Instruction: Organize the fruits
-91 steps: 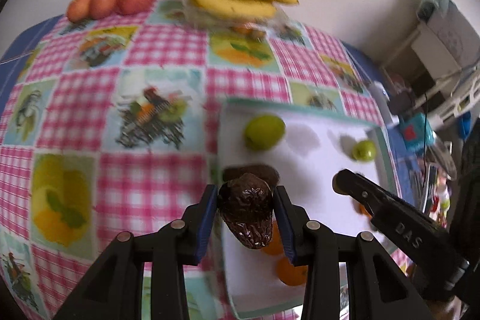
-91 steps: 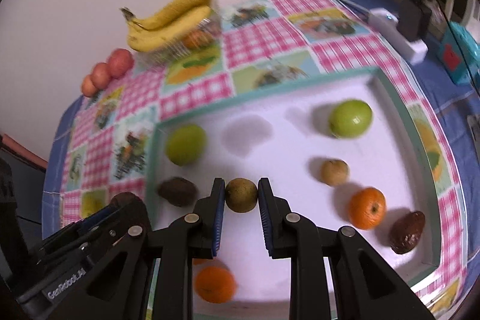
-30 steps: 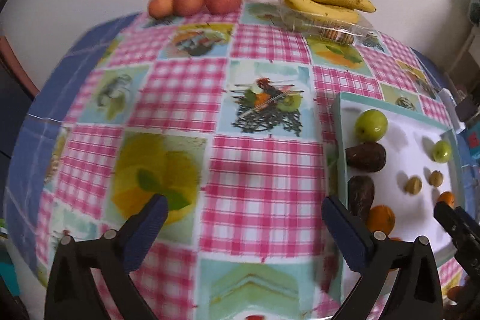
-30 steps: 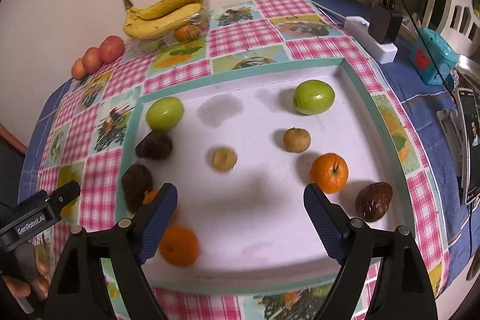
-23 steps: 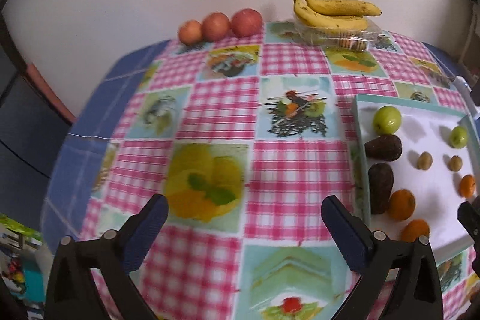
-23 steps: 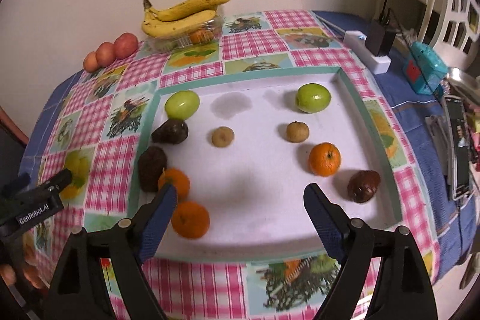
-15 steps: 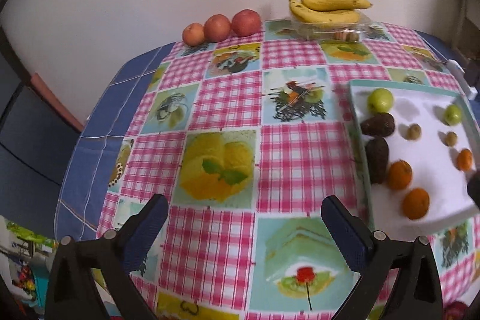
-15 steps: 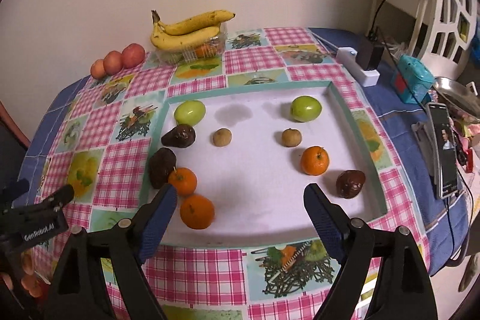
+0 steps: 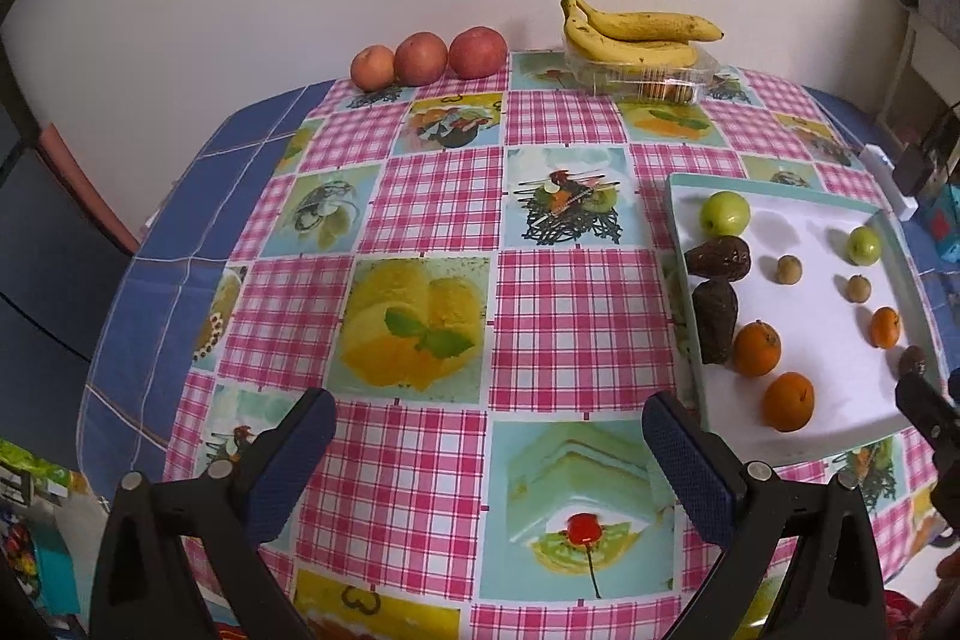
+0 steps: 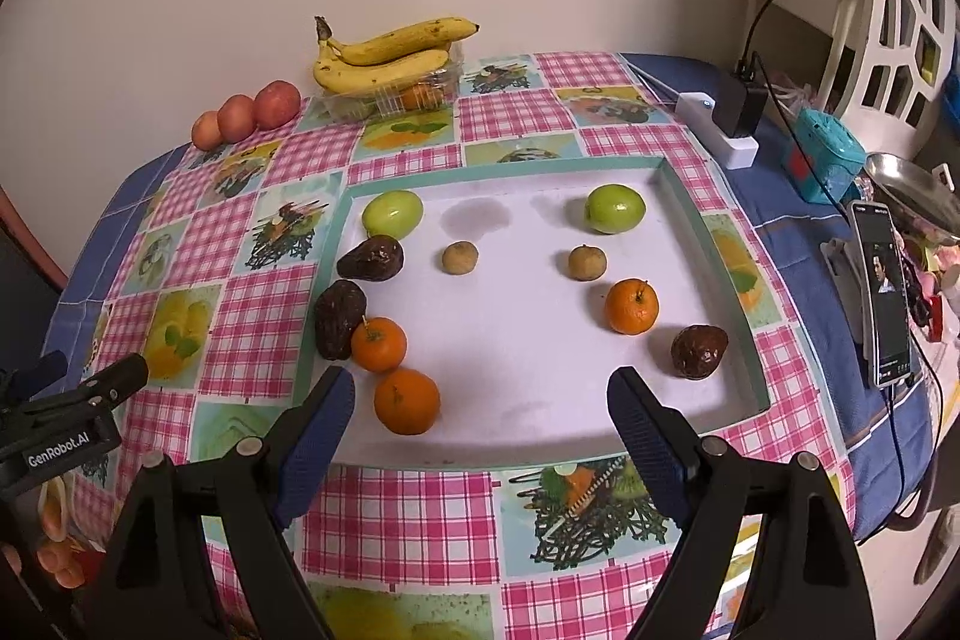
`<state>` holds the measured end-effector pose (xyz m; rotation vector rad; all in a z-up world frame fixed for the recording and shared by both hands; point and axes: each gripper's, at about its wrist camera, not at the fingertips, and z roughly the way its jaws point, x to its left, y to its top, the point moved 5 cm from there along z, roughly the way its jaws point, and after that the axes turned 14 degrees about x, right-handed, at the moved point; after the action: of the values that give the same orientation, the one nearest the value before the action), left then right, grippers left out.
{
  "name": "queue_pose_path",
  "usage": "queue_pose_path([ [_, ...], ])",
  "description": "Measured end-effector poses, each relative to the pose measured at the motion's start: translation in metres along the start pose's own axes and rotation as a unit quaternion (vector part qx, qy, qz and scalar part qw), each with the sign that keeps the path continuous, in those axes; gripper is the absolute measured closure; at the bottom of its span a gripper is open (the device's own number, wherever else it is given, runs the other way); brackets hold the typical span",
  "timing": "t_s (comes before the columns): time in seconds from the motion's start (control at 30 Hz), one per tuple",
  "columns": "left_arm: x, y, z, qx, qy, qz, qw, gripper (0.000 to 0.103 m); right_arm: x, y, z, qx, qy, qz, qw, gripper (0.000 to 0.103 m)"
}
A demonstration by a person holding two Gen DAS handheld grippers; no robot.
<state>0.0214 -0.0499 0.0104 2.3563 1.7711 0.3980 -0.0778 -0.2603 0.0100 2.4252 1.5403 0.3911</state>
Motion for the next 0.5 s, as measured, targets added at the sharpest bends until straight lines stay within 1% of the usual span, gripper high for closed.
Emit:
queue_pose_path([
  [0.23, 0.0027, -0.0027, -0.0045, -0.005, -0.016, -0.003, 0.9999, 0.000, 0.0095, -0.0023, -0.0034, -0.005, -0.007, -0.019, 1.000, 0.016],
  [0.5, 0.0080, -0.0038, -0.0053, -0.006, -0.017, -0.013, 0.9998, 0.000, 0.0101, -0.0018, -0.0015, -0.004, -0.013, -0.020, 1.000, 0.016],
])
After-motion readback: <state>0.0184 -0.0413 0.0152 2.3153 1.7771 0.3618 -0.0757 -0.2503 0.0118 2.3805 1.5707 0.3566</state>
